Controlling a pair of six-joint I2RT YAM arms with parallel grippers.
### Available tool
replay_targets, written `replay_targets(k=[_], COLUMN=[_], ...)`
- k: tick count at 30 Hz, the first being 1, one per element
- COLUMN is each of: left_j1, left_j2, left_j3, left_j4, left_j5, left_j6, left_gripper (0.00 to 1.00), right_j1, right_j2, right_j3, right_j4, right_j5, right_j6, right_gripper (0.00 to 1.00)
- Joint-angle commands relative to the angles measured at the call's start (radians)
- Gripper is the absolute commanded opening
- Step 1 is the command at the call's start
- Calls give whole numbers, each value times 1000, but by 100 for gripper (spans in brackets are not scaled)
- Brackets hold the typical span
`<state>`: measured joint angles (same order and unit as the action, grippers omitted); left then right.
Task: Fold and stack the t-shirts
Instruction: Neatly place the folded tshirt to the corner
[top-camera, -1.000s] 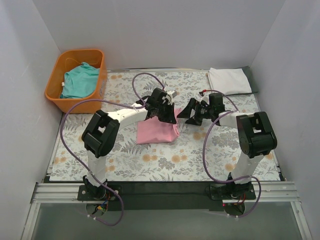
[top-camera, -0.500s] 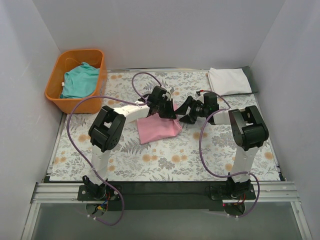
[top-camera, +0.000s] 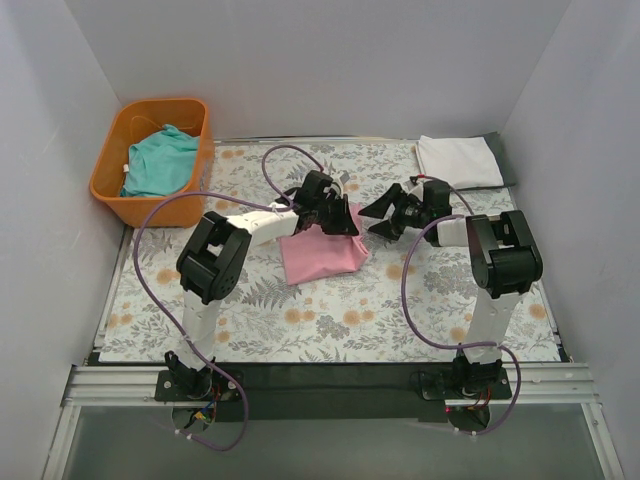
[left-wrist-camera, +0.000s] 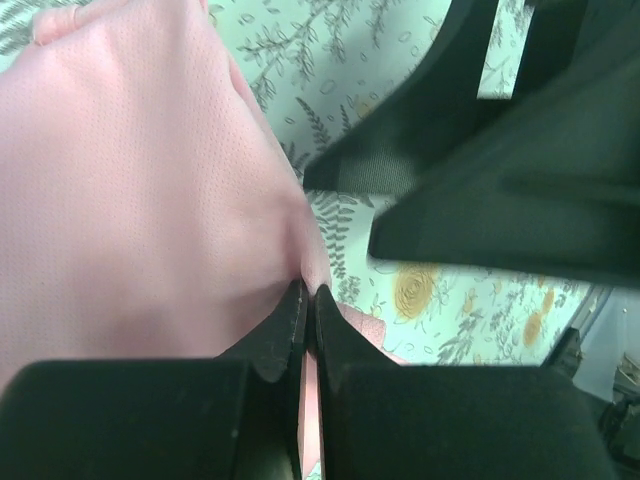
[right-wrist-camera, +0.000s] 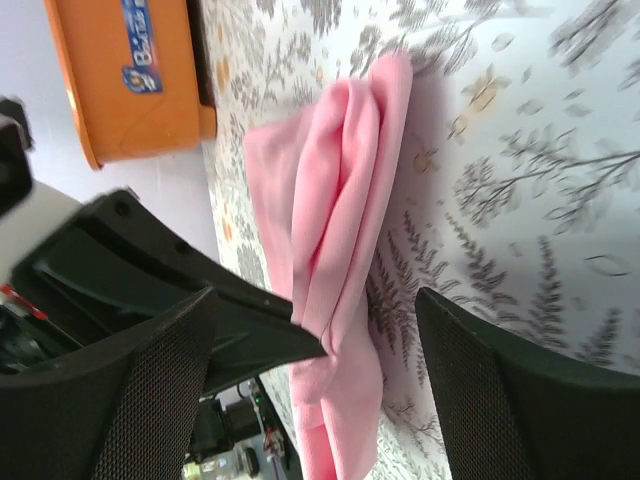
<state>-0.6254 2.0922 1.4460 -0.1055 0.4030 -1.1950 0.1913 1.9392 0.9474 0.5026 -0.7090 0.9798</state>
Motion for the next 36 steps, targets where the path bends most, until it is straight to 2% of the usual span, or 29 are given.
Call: replay_targets(k=[1, 5, 11, 15, 26, 29, 32, 33, 36], left_j1=[-7, 0, 1, 0, -2, -5, -5, -4, 6], left_j2=[-67, -67, -54, -38, 14, 34, 37, 34, -13], left_j3=[-6, -10, 4, 31, 91, 117, 129, 140, 146], left_j4=[0, 0, 20, 27, 90, 99, 99, 83, 12], left_j5=[59, 71, 86, 80, 66, 63, 51, 51, 79], left_j6=[-11, -6, -35, -43, -110, -118, -114, -91, -45], left_gripper=[0, 0, 0, 0, 0, 0, 9, 16, 23], right_j1=[-21, -16, 28, 57, 94, 99, 93, 86, 63], right_j2=[-25, -48, 6, 32, 78, 90, 93, 92, 80], right_j3=[-21, -41, -21, -4, 11, 34, 76, 91, 196], right_j4=[97, 116, 136, 134, 131, 131, 111, 84, -125], right_j5=[-19, 5, 42, 68, 121, 120, 108, 97, 97], right_j6=[36, 36, 79, 83, 91, 74, 5, -28, -231], right_gripper=[72, 73, 71, 61, 52, 42, 21, 12, 4])
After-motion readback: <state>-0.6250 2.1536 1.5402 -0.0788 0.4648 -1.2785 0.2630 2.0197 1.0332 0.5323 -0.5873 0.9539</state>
